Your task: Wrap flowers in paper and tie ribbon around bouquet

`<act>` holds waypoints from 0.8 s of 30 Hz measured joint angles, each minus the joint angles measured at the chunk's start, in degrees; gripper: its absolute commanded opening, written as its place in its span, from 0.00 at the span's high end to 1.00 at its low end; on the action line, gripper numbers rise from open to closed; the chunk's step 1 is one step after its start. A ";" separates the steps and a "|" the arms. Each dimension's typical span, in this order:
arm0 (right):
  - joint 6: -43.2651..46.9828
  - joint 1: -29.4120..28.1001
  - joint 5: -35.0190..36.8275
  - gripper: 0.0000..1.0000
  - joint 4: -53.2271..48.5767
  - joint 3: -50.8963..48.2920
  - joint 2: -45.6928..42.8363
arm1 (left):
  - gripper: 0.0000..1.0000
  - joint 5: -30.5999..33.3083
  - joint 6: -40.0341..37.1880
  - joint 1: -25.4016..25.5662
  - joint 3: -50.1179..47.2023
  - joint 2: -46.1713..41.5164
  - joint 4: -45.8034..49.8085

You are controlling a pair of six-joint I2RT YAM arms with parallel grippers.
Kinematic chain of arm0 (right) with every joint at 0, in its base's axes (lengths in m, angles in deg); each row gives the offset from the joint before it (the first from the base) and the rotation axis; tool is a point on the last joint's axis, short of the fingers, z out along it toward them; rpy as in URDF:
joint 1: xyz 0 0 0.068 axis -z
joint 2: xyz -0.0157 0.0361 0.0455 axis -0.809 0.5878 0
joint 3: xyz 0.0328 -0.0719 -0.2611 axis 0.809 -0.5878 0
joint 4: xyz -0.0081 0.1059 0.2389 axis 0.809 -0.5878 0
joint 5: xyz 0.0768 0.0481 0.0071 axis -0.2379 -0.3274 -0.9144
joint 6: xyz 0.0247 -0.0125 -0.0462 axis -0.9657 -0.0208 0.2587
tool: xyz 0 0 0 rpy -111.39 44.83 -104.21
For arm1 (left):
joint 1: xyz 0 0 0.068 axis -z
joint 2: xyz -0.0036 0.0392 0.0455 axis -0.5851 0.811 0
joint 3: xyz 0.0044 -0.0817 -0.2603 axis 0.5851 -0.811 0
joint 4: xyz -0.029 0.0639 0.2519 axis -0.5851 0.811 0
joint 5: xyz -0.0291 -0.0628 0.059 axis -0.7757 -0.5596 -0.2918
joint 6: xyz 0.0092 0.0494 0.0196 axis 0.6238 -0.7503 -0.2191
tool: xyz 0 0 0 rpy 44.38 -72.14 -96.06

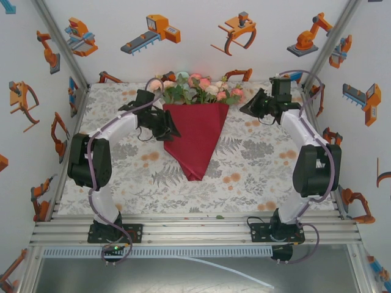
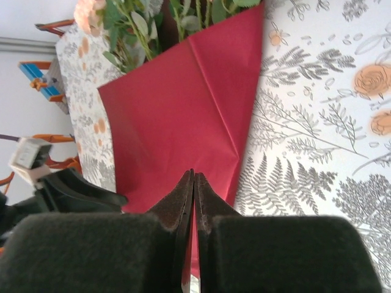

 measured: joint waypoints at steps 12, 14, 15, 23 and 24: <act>4.79 -0.02 0.22 0.66 -9.44 2.62 2.47 | 0.53 -0.66 4.81 -1.05 2.71 -1.14 -1.70; 6.71 -0.07 1.95 0.61 -11.50 5.29 3.26 | 0.51 -0.76 5.92 -1.27 3.08 -2.62 -2.16; 7.93 -0.07 3.21 0.59 -12.33 6.80 3.72 | 0.50 -0.81 6.47 -1.40 3.37 -3.41 -2.49; 16.11 2.78 16.50 0.51 -16.17 23.91 13.14 | 0.16 -1.09 10.45 -1.33 5.35 -13.64 -7.02; 16.74 3.80 17.66 0.51 -16.61 26.99 15.72 | 0.09 -0.94 10.60 -1.09 5.33 -15.26 -7.72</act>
